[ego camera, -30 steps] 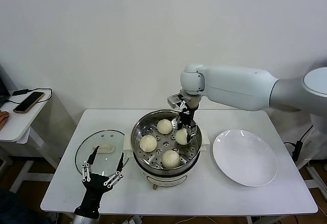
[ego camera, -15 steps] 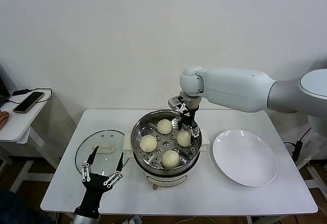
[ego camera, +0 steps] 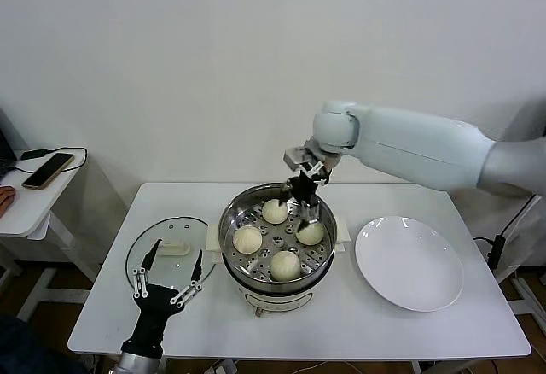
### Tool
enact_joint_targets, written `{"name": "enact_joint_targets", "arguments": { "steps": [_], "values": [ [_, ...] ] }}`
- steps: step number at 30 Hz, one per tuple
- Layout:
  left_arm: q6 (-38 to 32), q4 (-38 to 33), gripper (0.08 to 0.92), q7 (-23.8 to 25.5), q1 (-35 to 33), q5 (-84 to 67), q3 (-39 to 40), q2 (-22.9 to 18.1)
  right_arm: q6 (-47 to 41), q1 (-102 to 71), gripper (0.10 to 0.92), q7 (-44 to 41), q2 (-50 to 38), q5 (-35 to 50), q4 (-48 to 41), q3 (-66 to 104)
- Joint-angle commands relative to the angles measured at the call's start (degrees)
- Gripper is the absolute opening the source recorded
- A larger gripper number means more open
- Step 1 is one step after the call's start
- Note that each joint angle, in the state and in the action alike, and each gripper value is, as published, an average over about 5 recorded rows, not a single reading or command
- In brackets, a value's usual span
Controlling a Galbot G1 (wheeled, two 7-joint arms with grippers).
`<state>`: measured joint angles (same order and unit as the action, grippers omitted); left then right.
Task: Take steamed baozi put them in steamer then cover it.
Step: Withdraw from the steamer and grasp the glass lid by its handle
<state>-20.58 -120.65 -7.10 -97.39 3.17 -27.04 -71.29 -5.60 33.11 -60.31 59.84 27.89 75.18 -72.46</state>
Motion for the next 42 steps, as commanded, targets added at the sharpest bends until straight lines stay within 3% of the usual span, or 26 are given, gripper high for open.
{"name": "enact_joint_targets", "arguments": {
  "steps": [1, 6, 12, 19, 25, 34, 42],
  "values": [
    [3.59, 0.49, 0.823, -5.16, 4.09, 8.32, -1.14, 1.0, 10.24, -11.42, 0.823, 66.85, -15.5, 6.67, 12.81, 15.9],
    [6.86, 1.59, 0.823, -8.77, 6.96, 14.46, -1.38, 2.0, 16.17, -30.33, 0.823, 84.92, -20.02, 2.3, 13.64, 33.85],
    [8.66, 6.6, 0.823, -11.98, 10.28, 27.1, -0.74, 2.81, 19.39, -57.59, 0.823, 92.33, -20.91, -2.47, 15.22, 59.33],
    [8.1, 10.73, 0.823, -10.08, 12.56, 38.13, -2.95, 2.89, 23.54, -84.86, 0.823, 89.81, -13.17, -8.11, 14.34, 85.89],
    [11.14, 16.99, 0.823, -6.75, 13.53, 55.85, -5.63, 4.23, 26.79, -96.93, 0.823, 86.93, -3.61, -13.37, 12.16, 98.92],
    [14.13, 26.78, 0.823, -5.54, 14.07, 68.62, -7.13, 6.94, 29.17, -105.52, 0.823, 83.21, 7.18, -15.49, 13.18, 103.75],
    [12.09, 31.01, 0.823, -7.67, 14.82, 69.98, -5.92, 6.41, 28.99, -107.51, 0.823, 81.95, 11.97, -17.95, 14.66, 103.28]
  ]
}}
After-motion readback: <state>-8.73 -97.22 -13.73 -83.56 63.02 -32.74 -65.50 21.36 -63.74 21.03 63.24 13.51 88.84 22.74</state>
